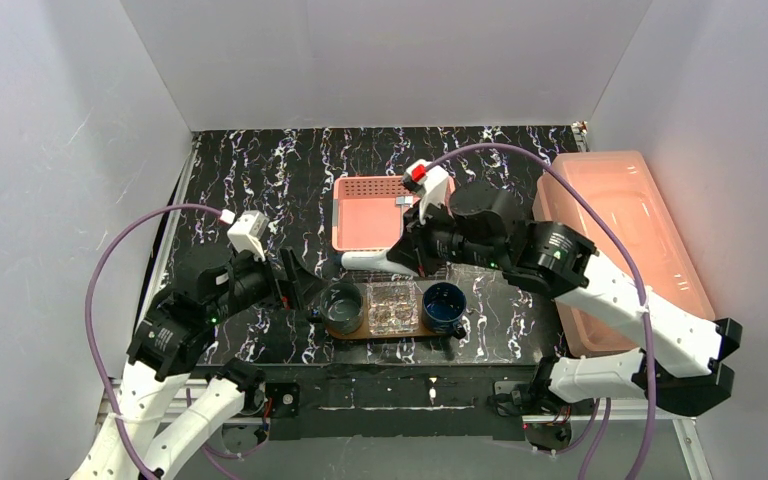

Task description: Prepare toiletry sets of a toothbrush and toothpaste on the tray

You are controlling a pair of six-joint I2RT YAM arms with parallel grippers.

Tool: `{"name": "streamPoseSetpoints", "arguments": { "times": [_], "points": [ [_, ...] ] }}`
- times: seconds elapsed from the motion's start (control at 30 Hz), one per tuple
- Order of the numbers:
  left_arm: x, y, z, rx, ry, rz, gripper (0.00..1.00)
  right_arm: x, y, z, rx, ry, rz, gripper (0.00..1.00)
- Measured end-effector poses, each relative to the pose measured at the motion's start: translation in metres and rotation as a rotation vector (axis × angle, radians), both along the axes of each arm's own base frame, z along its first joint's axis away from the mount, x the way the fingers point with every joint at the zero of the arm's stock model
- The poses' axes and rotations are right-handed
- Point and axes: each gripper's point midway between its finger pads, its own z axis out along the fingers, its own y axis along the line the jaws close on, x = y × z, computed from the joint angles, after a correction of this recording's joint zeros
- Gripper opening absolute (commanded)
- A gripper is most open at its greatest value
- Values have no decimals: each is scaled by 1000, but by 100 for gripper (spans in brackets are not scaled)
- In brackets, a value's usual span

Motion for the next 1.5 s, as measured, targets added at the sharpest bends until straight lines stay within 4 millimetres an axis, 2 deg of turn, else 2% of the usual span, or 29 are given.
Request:
{"name": "streamPoseSetpoints", "arguments": {
  "times": [0.37, 0.73, 1.1, 1.5],
  "points": [
    [9, 17, -27, 127, 10, 54, 98, 12, -6, -20, -282, 45, -25, 1],
    [9, 24, -59, 178, 32, 68, 98, 14, -19, -58, -524, 109, -40, 1],
    [12, 22, -62, 179, 24, 64, 98, 12, -20, -72, -614, 118, -25, 1],
    [11, 21, -67, 182, 30, 53, 98, 14, -10, -88, -668, 118, -11, 1]
  ]
}}
